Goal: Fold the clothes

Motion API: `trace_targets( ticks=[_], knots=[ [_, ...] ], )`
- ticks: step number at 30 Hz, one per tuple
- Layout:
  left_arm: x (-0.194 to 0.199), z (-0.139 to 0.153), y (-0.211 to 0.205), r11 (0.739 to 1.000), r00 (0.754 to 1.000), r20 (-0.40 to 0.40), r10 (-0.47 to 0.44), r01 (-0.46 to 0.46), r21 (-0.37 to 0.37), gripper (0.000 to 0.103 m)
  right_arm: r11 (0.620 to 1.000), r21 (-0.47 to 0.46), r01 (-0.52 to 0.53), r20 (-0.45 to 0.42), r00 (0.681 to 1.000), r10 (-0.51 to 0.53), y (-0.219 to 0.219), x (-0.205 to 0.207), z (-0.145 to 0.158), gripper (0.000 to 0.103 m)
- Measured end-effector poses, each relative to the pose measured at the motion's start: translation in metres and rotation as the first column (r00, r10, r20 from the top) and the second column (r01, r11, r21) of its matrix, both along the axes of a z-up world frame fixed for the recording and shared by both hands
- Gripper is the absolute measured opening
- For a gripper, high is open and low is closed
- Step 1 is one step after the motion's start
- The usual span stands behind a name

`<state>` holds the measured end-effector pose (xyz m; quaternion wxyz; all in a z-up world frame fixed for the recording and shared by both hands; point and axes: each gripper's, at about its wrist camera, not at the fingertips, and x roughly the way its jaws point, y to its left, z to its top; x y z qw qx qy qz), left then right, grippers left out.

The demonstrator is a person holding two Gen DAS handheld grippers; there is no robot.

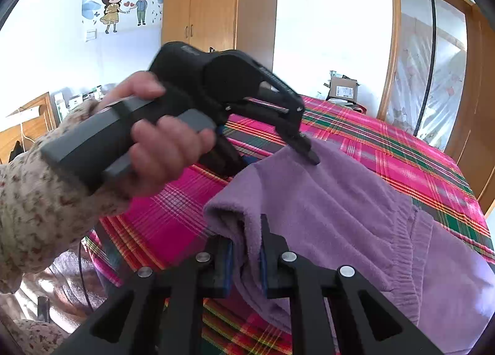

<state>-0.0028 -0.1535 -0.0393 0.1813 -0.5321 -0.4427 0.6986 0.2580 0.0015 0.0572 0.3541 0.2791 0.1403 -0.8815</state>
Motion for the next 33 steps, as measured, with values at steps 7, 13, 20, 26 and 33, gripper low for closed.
trace_targets(
  ticks=[7,13,20,26,33],
  knots=[
    [-0.012,-0.005,0.002,1.000,1.000,0.009,-0.011,0.010,0.025,0.037,1.000,0.002,-0.005,0.021,1.000,0.004,-0.015,-0.046,-0.006,0.014],
    [-0.018,-0.006,0.003,1.000,1.000,0.009,-0.023,0.023,0.003,0.020,1.000,0.006,-0.002,0.038,0.999,0.002,-0.022,-0.071,-0.012,0.014],
    [-0.006,0.001,-0.011,1.000,1.000,-0.022,0.004,-0.004,-0.003,0.014,1.000,0.028,-0.002,0.025,1.000,0.001,-0.033,-0.081,-0.016,0.013],
    [-0.038,0.011,0.008,1.000,0.999,-0.050,0.017,-0.017,0.000,0.014,0.999,0.050,-0.010,0.013,1.000,0.010,-0.045,-0.069,-0.013,0.012],
    [-0.009,0.020,-0.030,0.998,0.996,-0.069,0.056,-0.056,0.001,0.013,0.998,0.046,-0.040,0.006,0.999,0.040,-0.063,-0.070,-0.008,0.012]
  ],
)
